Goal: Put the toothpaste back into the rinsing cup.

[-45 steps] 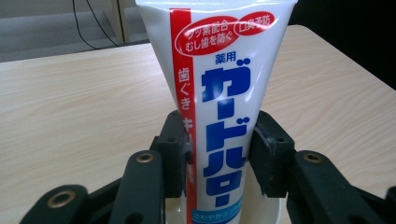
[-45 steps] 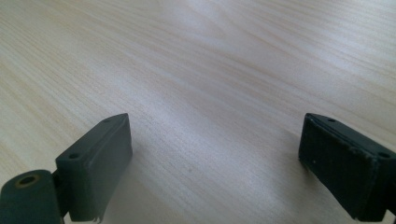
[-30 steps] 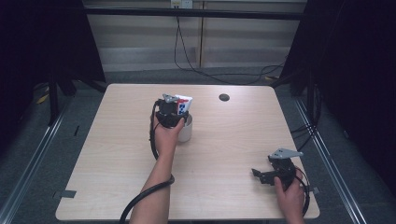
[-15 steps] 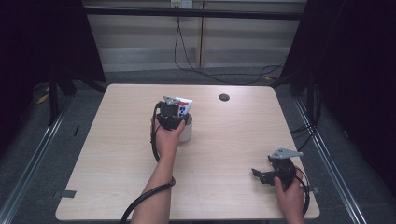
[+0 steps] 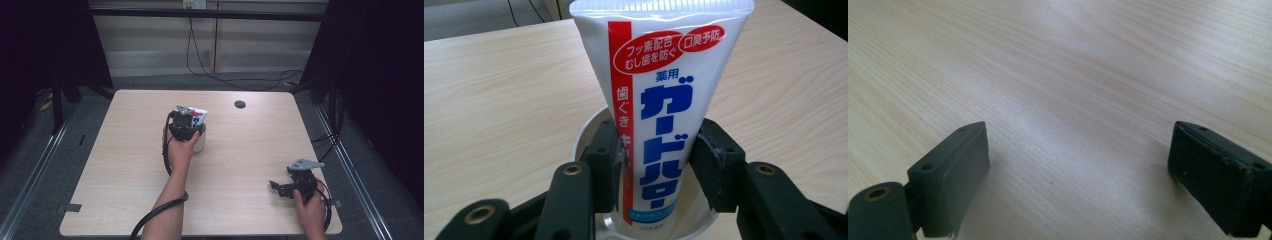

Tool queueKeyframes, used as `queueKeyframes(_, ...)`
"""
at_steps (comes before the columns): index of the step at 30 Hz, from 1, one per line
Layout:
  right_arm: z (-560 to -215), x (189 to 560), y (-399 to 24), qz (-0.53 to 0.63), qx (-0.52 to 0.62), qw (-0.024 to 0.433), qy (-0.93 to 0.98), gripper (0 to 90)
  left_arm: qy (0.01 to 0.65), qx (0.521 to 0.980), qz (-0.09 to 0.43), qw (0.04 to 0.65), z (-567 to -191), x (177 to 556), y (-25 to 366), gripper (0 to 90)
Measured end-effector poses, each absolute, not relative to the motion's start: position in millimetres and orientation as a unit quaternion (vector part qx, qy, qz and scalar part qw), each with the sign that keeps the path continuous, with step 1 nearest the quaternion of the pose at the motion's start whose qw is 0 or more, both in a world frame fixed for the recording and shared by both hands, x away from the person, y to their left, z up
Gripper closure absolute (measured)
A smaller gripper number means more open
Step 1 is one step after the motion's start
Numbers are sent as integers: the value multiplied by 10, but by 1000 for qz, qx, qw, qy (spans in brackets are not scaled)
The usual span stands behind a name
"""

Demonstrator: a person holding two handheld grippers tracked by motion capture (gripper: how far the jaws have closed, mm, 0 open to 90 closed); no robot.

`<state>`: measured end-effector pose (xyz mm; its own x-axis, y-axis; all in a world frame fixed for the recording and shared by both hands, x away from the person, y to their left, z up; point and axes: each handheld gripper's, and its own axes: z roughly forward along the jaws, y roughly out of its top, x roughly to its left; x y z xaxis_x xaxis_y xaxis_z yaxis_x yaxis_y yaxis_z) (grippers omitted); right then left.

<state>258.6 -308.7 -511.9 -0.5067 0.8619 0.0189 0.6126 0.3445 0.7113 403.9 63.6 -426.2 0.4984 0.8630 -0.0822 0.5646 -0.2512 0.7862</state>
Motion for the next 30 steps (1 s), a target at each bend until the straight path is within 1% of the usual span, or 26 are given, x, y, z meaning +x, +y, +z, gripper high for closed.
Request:
queueKeyframes(9,-5119,2586,-3088,339,461,184,799,92,464,770,194,392,-4257,4027,649,562)
queueKeyframes(13,-5118,2586,-3087,339,461,184,799,92,468,764,191,400,-4271,4019,650,551)
queueKeyframes(30,-5119,2586,-3087,339,462,184,799,92,457,771,190,400,-4273,3996,642,537)
